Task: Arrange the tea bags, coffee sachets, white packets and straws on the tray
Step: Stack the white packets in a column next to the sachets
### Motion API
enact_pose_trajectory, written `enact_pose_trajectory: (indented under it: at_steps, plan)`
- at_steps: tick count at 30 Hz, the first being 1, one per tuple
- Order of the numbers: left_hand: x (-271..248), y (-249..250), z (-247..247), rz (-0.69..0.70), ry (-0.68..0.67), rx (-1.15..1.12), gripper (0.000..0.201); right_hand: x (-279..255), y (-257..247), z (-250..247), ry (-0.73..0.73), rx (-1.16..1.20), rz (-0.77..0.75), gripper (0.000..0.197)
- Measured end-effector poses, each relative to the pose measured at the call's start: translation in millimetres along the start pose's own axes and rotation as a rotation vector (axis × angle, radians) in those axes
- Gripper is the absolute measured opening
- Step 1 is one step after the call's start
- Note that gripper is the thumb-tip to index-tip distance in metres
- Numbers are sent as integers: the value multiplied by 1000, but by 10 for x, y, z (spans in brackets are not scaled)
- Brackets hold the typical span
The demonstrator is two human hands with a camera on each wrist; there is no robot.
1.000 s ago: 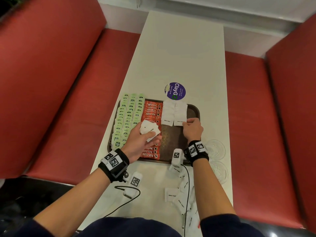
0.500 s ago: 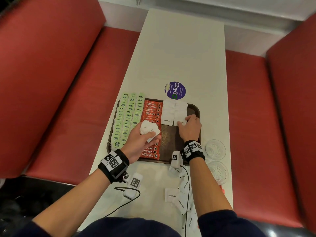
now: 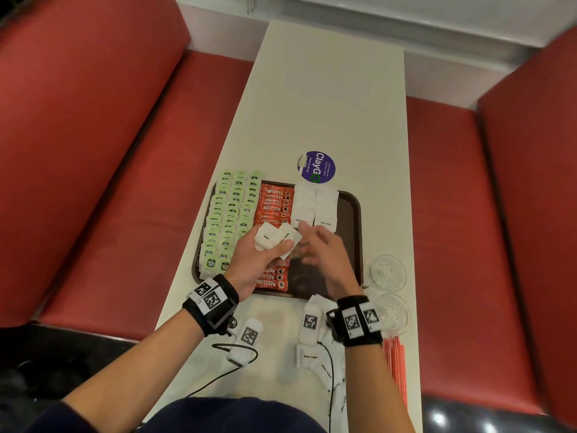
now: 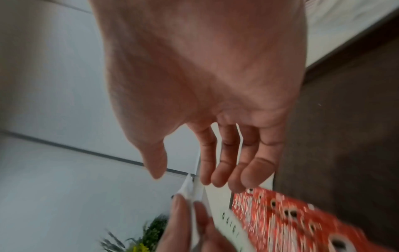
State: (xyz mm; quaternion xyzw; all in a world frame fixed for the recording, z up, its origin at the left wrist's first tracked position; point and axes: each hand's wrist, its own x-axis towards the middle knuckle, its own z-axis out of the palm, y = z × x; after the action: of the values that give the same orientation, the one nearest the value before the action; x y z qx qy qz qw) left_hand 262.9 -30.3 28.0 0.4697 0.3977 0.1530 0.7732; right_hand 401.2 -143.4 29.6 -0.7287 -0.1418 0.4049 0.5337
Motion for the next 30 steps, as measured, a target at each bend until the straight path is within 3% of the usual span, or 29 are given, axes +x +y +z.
enact_pose_trajectory:
  at_steps: [5,8,10,13,19,22,26,30]
  plan:
    - [-59,-48,45,62,-28,47,47,-315,198,140,-48,350,64,20]
    - [-76,-66,38,57,-67,97,53,-379,176,133,-25,412,65,14]
    - [-90,-46,26,33,-107,91,55,-360,142,77,23,412,31,17]
    - [-113,25,-2,-35,-128,13,43,-314,76,-43,96,261,-72,22]
    - [-119,146,6,-74,-146,37,35,-267,-122,-125,17,-197,-281,6]
    - [-110,124,26,-46,-128,72,26,-270,-123,-87,13,-116,-244,12]
    - [-82,93,37,-35,-27,6,22,-278,44,-50,22,166,-109,33]
    - [-63,19,42,-53,8,-14,22,-240,243,-36,5,224,-86,25]
